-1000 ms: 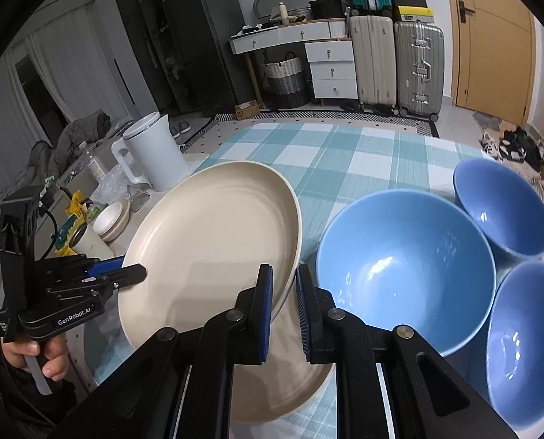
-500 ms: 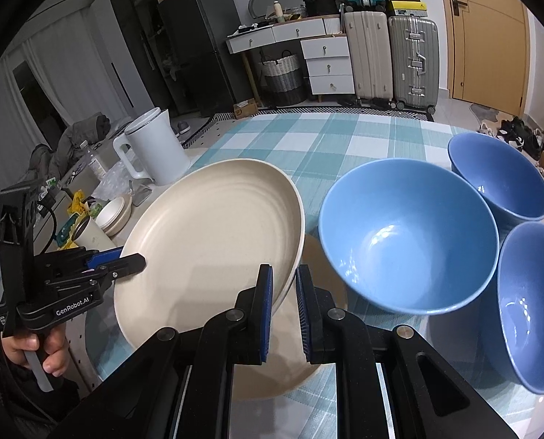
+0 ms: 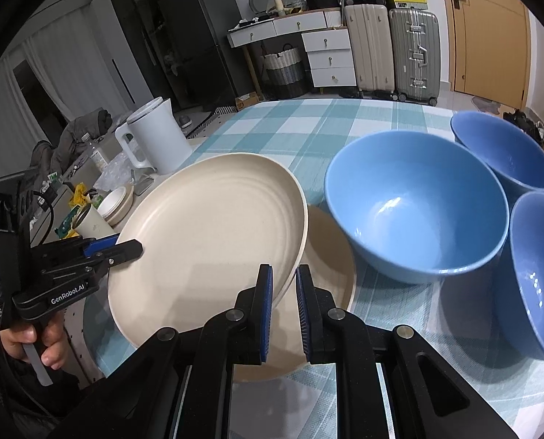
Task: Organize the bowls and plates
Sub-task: 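Lower the cream plates onto the tablecloth beside the blue bowls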
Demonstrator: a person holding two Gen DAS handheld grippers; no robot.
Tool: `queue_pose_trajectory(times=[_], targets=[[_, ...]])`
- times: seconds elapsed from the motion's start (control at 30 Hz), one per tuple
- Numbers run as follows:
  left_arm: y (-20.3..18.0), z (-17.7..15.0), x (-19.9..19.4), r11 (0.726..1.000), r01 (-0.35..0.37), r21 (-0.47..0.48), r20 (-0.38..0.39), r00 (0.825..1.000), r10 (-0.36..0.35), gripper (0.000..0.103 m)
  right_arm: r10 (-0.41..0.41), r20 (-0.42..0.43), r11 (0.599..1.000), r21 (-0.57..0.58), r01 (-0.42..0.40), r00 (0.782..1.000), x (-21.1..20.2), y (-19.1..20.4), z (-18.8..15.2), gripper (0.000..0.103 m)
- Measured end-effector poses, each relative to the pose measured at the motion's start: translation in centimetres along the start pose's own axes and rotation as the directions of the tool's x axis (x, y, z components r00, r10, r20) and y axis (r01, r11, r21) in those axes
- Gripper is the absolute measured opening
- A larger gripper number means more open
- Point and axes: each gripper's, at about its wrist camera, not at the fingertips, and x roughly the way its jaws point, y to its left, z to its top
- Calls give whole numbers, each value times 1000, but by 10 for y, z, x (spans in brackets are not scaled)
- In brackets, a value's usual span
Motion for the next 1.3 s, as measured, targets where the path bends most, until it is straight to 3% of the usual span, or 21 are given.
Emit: queue_pose_trajectory(times=[1.3], targets=[[-28, -17, 55, 993, -37, 113, -7, 999, 38, 18, -78, -16, 996, 51, 79, 997, 19, -14, -30, 14]])
